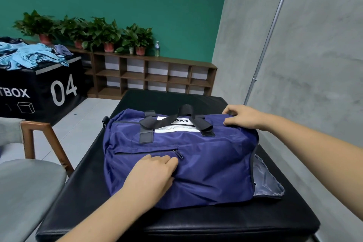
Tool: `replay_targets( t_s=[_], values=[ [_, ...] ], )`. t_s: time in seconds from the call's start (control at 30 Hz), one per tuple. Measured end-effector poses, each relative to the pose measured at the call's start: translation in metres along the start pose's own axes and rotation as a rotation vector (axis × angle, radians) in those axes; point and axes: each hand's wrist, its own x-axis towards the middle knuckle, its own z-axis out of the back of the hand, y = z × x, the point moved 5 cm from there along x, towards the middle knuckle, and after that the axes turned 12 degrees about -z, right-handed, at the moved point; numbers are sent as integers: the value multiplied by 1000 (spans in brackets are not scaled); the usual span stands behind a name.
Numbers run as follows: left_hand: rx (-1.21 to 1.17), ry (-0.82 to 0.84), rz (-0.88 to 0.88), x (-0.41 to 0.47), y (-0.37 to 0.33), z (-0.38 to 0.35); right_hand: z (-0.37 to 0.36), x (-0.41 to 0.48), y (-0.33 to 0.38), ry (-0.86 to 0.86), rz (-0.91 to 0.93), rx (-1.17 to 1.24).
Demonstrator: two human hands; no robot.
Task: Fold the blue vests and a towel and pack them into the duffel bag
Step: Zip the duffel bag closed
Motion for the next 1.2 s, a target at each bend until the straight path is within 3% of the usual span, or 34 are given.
replay_targets(
  t_s=[0.17,0.3,0.37,0.53,0.67,0.73,0.9,1.07,1.2],
  values=[
    [-3,-67,59,3,27,-5,1,-12,-6,-8,-3,-82],
    [-95,-48,290,0,59,-16,-2,-29,-17,-1,-21,-57],
    [-218,28,412,-3,71,-26,-7,-41,-20,-6,-35,-1],
    [-408,179,498,-4,81,-46,-19,-64,-32,-53,-49,157],
    [-671,280,614,-3,72,-52,-34,-91,-36,27,-74,432],
    [-746,241,645,-5,69,-47,-44,-106,-35,106,-82,588],
    [-671,80,628,-10,49,-12,-67,-134,-35,212,-33,954],
    [-584,-108,595,-25,19,25,-92,-140,-60,-33,-3,1159],
    [-528,-170,433,-31,-22,46,-121,-140,-88,-166,-100,1099]
  ],
)
